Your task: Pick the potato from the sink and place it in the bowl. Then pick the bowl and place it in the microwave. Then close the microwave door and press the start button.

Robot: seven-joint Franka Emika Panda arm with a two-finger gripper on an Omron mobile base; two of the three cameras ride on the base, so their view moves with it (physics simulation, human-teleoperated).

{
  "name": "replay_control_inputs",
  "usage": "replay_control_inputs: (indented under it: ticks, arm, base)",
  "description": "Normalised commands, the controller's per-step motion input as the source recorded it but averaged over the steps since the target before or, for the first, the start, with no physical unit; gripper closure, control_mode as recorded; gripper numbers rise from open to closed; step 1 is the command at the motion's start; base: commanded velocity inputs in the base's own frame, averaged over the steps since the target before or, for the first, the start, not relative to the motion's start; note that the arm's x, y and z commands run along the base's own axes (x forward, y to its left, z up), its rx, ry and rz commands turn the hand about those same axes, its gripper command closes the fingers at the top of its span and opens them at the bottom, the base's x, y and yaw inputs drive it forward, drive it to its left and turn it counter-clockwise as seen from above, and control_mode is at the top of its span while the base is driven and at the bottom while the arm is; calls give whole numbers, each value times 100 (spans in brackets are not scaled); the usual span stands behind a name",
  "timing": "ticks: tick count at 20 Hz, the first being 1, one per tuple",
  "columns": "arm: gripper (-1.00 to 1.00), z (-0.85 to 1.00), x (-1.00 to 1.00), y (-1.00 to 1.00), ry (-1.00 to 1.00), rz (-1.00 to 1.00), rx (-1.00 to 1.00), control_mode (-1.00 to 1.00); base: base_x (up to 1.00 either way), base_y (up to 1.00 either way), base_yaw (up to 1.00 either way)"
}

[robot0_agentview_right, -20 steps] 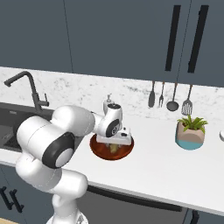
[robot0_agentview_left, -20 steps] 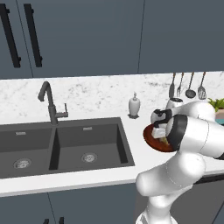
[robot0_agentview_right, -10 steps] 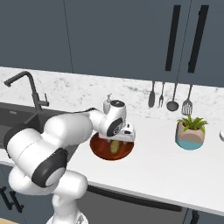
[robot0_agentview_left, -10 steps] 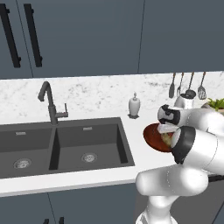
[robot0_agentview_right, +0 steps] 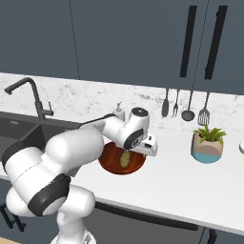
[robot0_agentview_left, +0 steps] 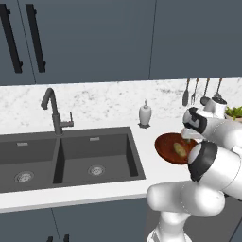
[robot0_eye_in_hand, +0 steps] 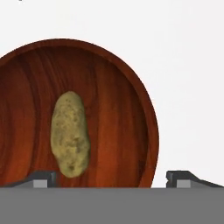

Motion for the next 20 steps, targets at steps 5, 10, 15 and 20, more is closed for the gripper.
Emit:
replay_control_inputs:
  ticks: [5, 10, 15, 20]
  arm:
    - [-100, 1, -3, -44, 7, -5, 18, -100]
    - [-100, -15, 0, -15, 6, 0, 10, -100]
    - [-100, -32, 1, 1, 3, 0, 8, -100]
    - [-100, -40, 0, 7, 0, 0, 6, -100]
  base:
    - [0, 0, 0]
    - [0, 0, 0]
    - [0, 0, 0]
    - [0, 0, 0]
